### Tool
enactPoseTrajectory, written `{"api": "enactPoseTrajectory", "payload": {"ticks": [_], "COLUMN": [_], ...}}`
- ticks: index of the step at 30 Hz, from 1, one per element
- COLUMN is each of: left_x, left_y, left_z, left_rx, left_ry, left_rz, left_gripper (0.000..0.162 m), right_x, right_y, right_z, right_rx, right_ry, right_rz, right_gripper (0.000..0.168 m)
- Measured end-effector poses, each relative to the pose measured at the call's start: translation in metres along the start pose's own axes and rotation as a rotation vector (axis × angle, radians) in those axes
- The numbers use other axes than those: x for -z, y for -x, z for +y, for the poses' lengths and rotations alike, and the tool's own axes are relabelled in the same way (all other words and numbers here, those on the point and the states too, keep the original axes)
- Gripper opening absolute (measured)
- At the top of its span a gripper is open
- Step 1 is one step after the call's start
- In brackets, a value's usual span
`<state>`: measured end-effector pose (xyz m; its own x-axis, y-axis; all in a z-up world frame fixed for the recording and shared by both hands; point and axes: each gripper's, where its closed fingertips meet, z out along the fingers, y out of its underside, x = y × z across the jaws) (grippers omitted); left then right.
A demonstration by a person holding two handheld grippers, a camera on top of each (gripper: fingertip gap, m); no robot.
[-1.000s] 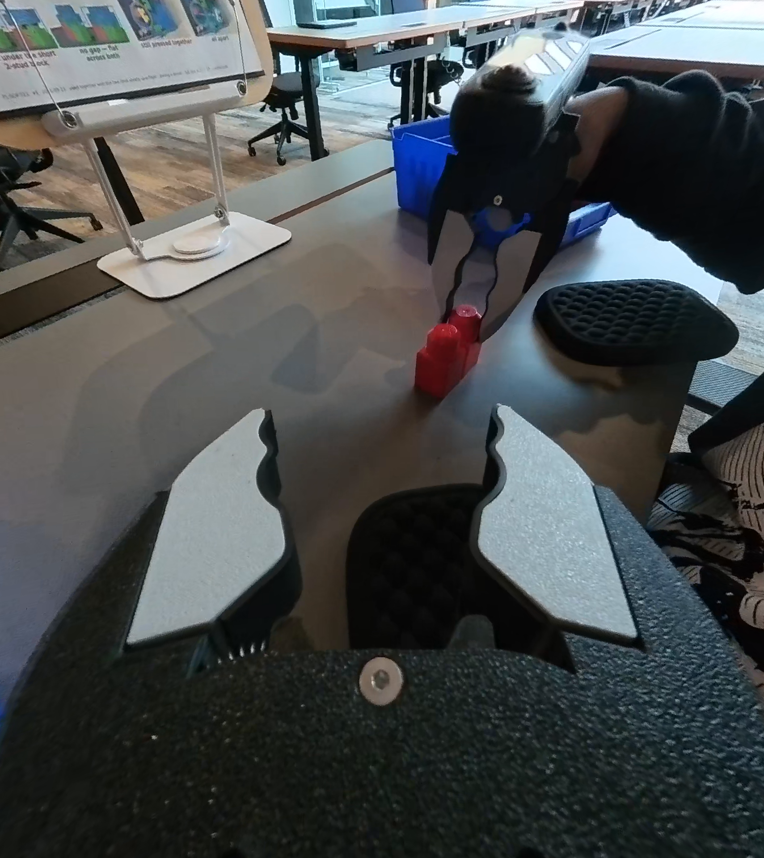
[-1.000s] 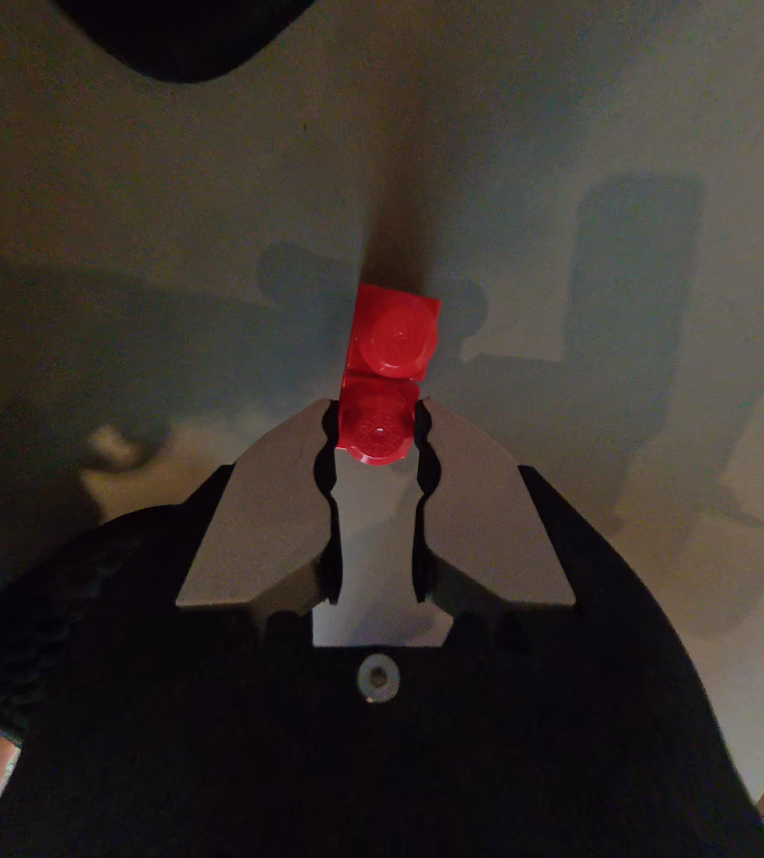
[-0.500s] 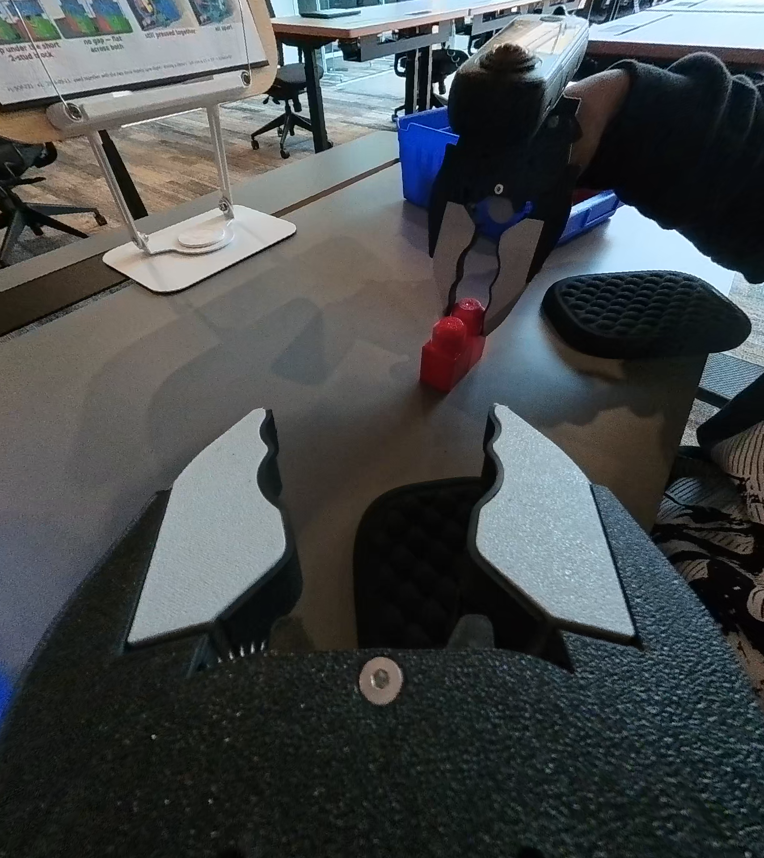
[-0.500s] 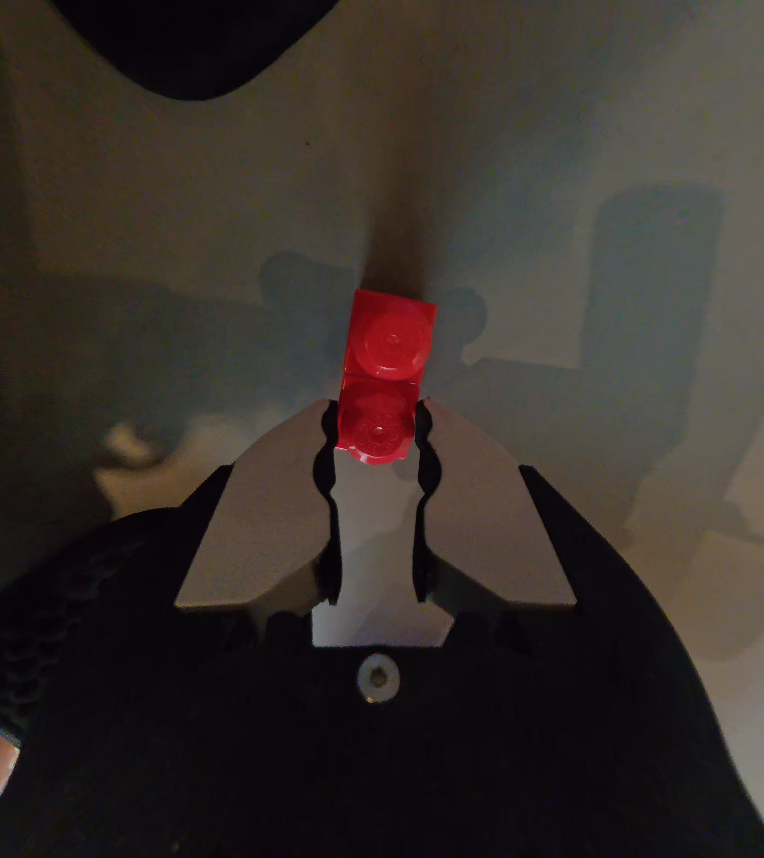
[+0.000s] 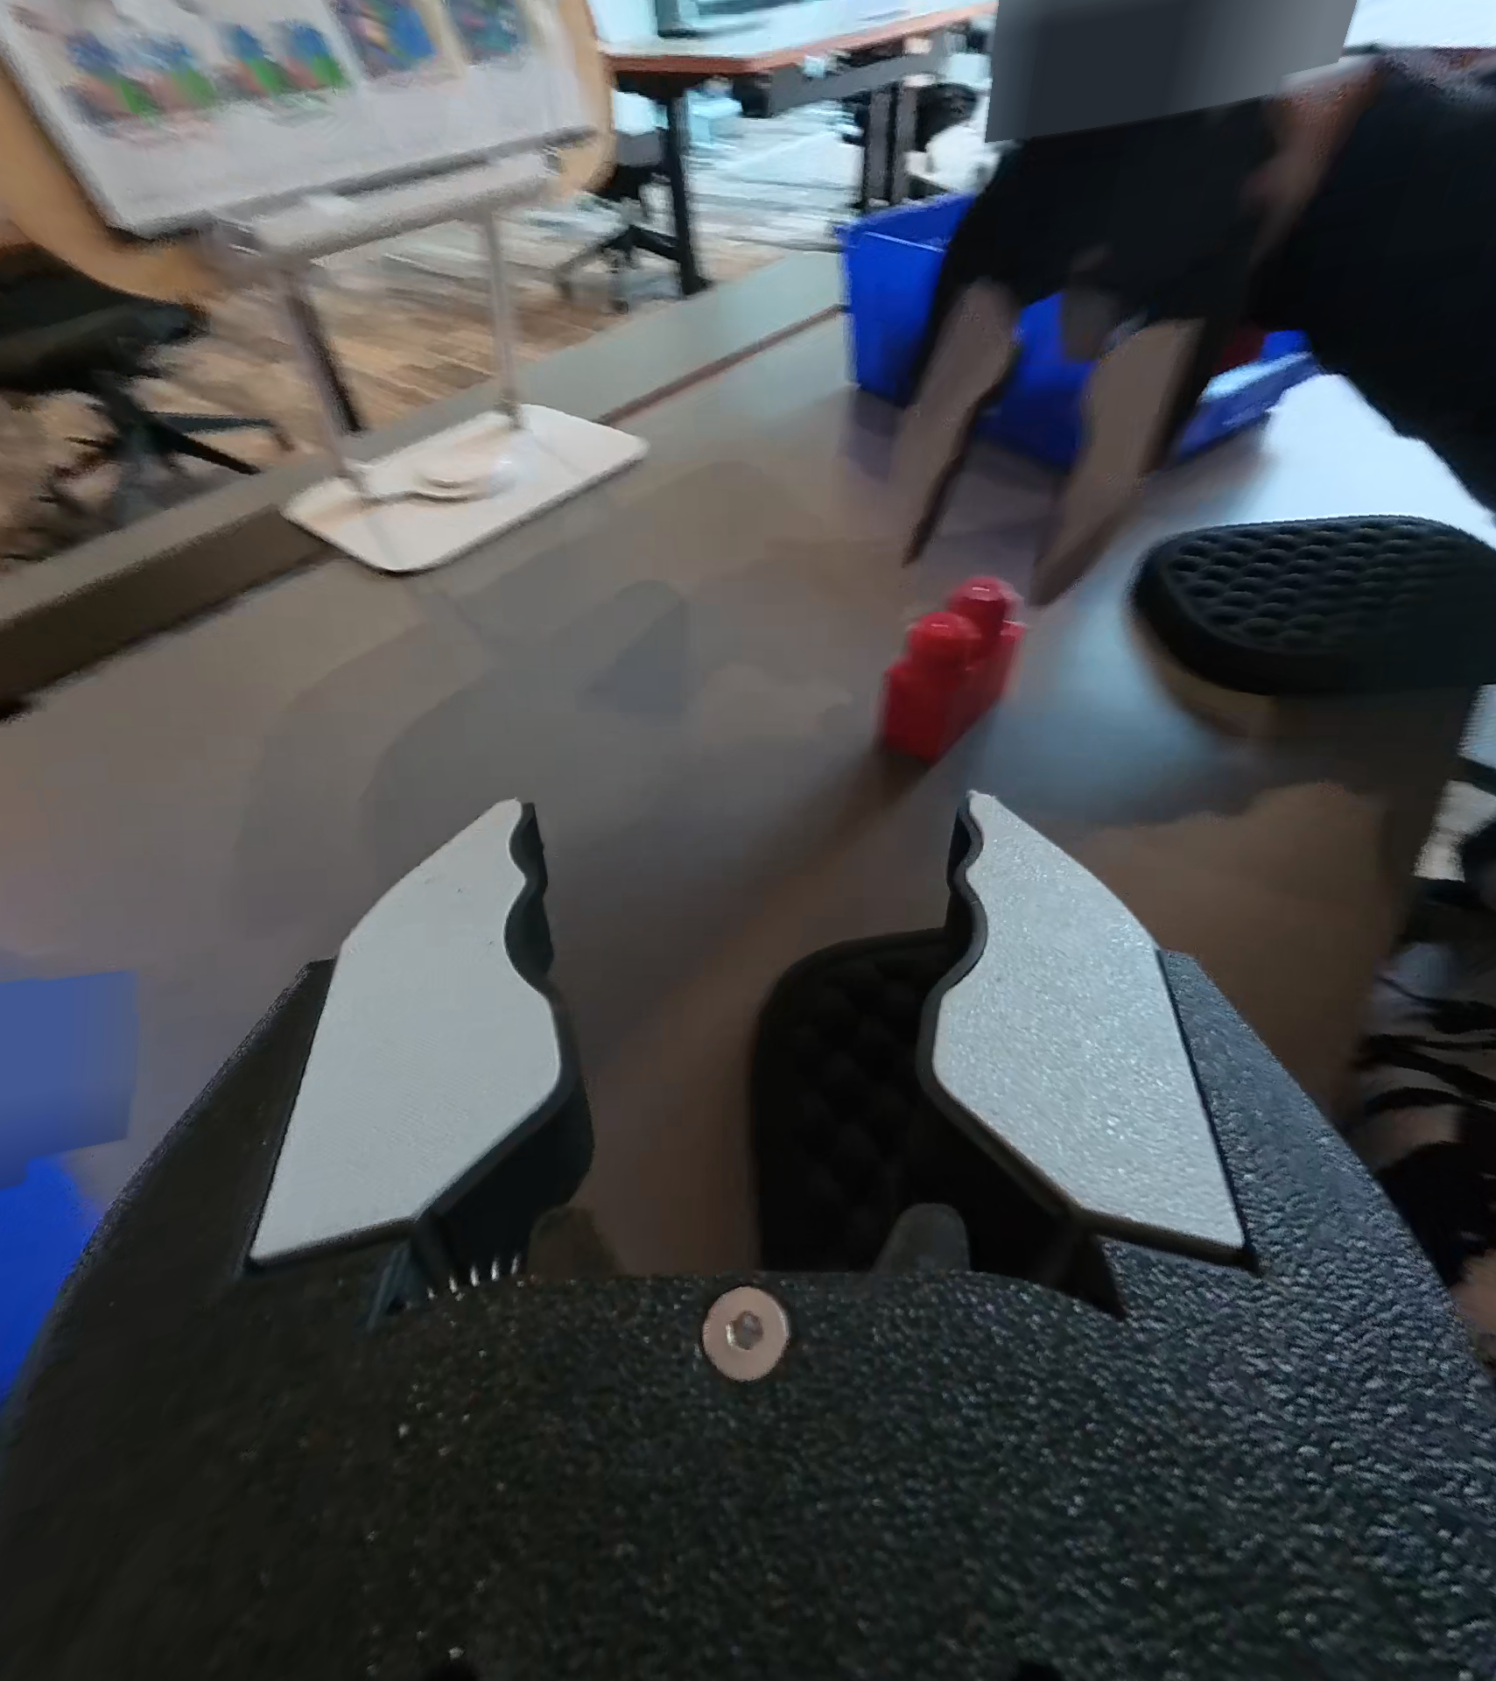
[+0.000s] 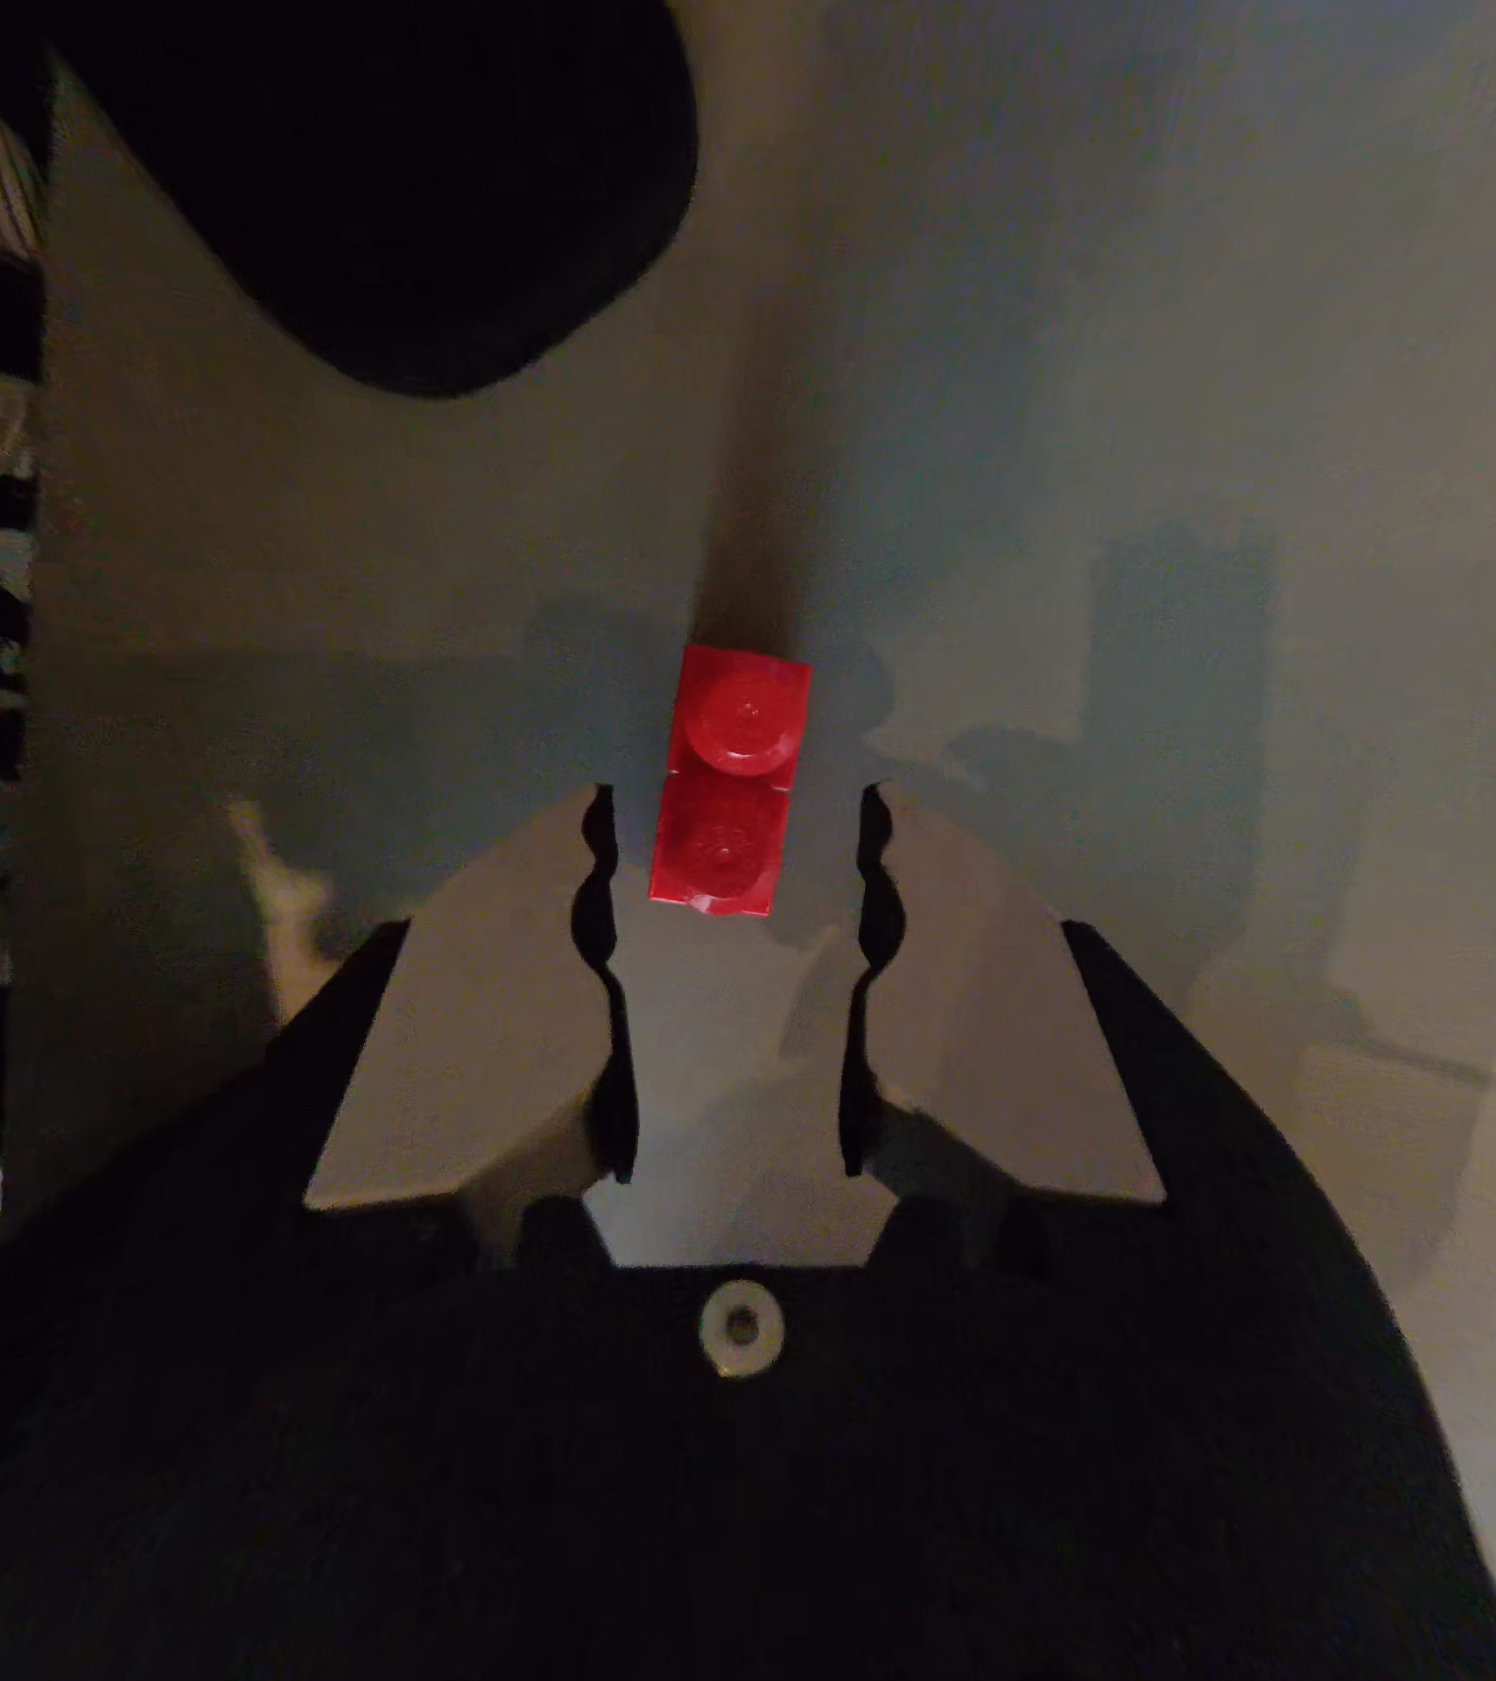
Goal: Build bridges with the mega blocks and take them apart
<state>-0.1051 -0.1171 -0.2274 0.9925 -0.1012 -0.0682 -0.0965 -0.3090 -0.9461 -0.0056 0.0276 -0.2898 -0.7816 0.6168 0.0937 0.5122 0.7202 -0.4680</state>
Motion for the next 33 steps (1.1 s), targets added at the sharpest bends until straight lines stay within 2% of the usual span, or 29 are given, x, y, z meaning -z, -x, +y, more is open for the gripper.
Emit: {"api": "enactPoseTrajectory", "payload": {"ticks": [3,8,10,13,15,19,25,29,31,33], "left_x": [0.015,0.057,0.071,0.085,0.080,0.059,0.022,0.007,0.001,-0.003], "left_y": [0.020,0.084,0.115,0.173,0.201,0.238,0.274,0.280,0.283,0.286], "left_z": [-0.004,-0.025,-0.031,-0.018,0.000,0.045,0.071,0.092,0.095,0.095], "left_rx": [-0.045,-0.070,-0.082,-0.103,-0.144,-0.270,-0.268,-0.290,-0.297,-0.301], "left_ry": [-0.007,-0.003,0.044,0.202,0.307,0.464,0.448,0.483,0.474,0.456], "left_rz": [-0.094,-0.281,-0.344,-0.448,-0.403,-0.223,-0.125,-0.084,-0.088,-0.106], "left_gripper": [0.085,0.077,0.076,0.071,0.064,0.063,0.051,0.048,0.037,0.015], "right_x": [0.019,0.048,0.055,0.061,0.061,0.056,0.052,0.052,0.053,0.053], "right_y": [-0.005,-0.021,-0.026,-0.026,-0.027,-0.030,-0.037,-0.041,-0.043,-0.043], "right_z": [-0.009,-0.014,-0.013,-0.010,-0.009,0.002,0.013,0.019,0.020,0.021], "right_rx": [-0.031,-0.082,-0.086,-0.083,-0.092,-0.109,-0.140,-0.159,-0.166,-0.166], "right_ry": [-0.133,-0.287,-0.314,-0.346,-0.372,-0.353,-0.328,-0.319,-0.318,-0.316], "right_rz": [0.071,0.217,0.258,0.276,0.279,0.277,0.283,0.289,0.292,0.292], "right_gripper": [0.052,0.049,0.049,0.049,0.049,0.049,0.049,0.049,0.049,0.049]}}
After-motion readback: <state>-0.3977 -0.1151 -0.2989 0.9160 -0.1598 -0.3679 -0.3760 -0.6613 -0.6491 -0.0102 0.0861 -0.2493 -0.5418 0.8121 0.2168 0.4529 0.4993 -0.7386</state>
